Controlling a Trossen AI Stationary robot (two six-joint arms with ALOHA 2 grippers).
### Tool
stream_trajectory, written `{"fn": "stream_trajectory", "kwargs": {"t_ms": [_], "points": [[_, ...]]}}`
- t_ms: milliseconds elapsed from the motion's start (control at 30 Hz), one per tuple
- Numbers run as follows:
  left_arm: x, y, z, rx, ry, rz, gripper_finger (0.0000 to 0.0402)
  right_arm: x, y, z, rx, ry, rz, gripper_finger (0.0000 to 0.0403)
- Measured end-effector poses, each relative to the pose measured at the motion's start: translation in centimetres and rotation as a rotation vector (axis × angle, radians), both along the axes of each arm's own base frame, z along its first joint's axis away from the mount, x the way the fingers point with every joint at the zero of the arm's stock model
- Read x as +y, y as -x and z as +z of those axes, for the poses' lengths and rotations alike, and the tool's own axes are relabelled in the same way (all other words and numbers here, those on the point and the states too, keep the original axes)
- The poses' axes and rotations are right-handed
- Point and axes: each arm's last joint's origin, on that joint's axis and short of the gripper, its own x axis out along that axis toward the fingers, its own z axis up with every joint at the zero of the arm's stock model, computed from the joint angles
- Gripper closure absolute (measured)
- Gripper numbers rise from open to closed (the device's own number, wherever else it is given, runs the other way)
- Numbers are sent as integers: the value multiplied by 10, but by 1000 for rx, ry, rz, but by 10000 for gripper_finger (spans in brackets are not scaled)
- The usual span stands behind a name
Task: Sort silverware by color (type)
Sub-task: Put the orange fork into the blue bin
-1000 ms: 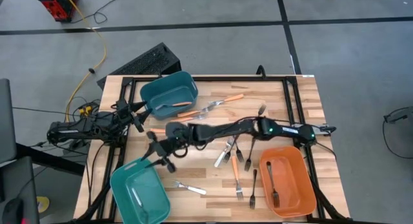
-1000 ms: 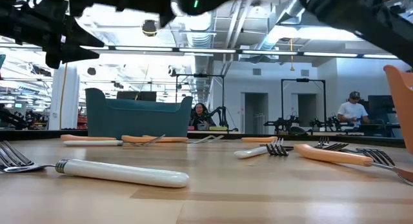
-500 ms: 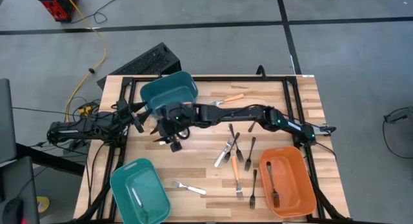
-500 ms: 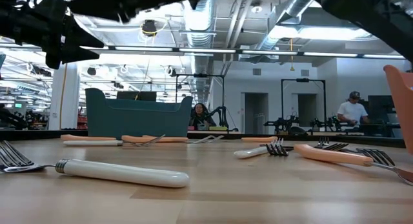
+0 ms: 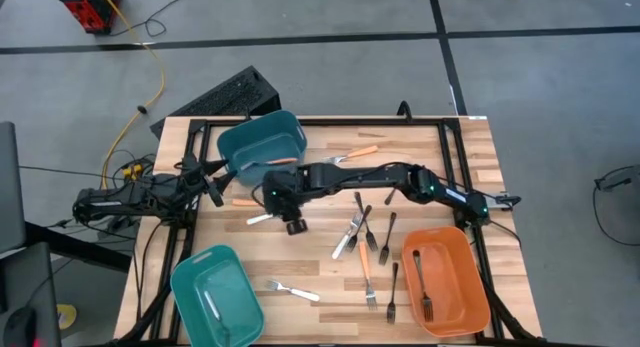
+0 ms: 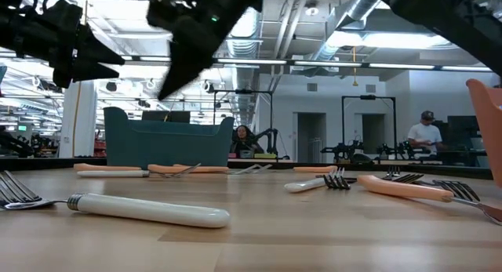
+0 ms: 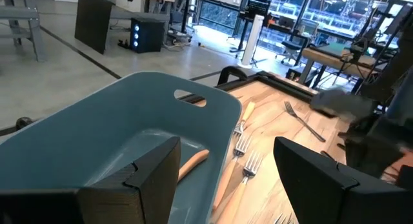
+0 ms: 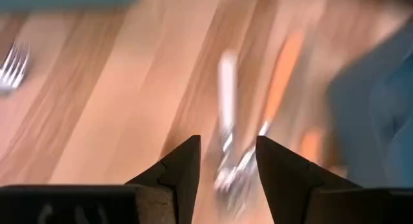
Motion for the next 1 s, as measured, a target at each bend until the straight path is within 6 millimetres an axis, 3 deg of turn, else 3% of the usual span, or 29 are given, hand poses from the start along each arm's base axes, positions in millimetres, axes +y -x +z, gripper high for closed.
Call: {"fn": "stream_trajectory", "kwargs": {"t_ms": [233, 467, 833, 1000], "points": [[0, 0, 0, 0, 0, 0, 167, 23, 32, -19, 372, -30, -50, 228], [0, 0, 0, 0, 0, 0, 167, 59, 62, -21, 637, 11, -168, 228], [-1, -1, 0, 10, -1, -51, 167, 131, 97, -42, 740, 46, -487, 228], [-1, -1, 0, 12, -7, -60, 167, 147, 120, -49, 785, 38, -668, 227]]}}
